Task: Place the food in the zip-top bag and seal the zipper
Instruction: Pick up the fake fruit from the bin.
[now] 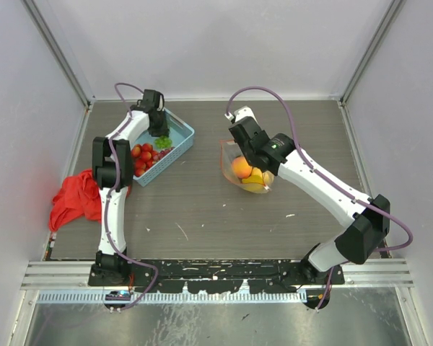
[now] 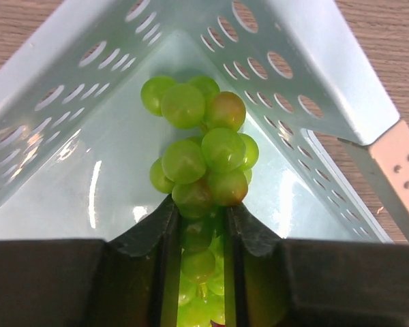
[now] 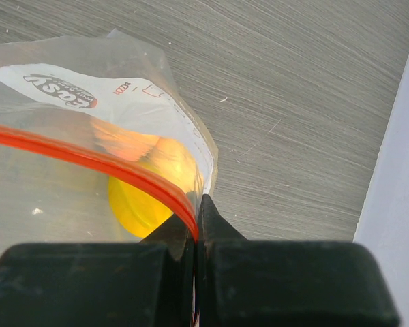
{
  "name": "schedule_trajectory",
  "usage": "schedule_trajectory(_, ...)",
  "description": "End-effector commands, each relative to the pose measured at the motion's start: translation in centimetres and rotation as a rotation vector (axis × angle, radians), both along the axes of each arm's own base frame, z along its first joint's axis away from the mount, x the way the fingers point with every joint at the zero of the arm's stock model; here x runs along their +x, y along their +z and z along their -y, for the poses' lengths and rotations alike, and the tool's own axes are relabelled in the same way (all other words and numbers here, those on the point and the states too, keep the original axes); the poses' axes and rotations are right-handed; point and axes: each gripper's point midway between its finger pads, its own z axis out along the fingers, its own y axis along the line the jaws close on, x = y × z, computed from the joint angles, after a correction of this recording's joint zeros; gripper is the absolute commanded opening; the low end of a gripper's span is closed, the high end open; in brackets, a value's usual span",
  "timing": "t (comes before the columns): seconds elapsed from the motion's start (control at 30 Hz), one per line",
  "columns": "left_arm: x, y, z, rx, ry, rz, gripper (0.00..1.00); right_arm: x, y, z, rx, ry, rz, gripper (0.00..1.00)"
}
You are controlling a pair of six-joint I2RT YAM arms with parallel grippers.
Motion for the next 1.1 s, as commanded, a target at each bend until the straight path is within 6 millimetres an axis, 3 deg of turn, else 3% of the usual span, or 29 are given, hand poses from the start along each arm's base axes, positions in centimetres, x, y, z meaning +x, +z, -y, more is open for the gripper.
schedule_trajectory(0.0,-0.1,2.3,-0.2,-0.006,-0.013,0.030,0.18,0.7,1.3,-0.4,0.036,-0.001,0.052,0.02)
schedule_trajectory(0.17,-0.6,6.0,0.5,-0.064,-0.011,0.102,0.08,0.7,1.5,-0.5,0.040,-0.002,0.054,0.02)
schedule_trajectory(0.53,-2.1,14.9,1.2,-0.146,-0.026,0.297,0.03,0.8,1.8,-0.5,0.041,-0.004,0.062,0.02)
schedule_trajectory(0.7,-4.2,18.2,2.8,-0.240,-0.108,0.401,0.01,0.9,1.9,-0.6,0.049,-0.003,0.063,0.02)
schedule_trajectory(0.83,-6.4,22.0,4.1,-0.305,-0.181,0.529,0.00,0.9,2.1,-0.7,0.056,-0.001,0.066,0.02)
schedule_trajectory(1.07,-11.5,25.4,7.7,-0.362,-0.385,0.638,0.00,1.0,2.2,-1.1,0.073,0.010,0.073,0.02)
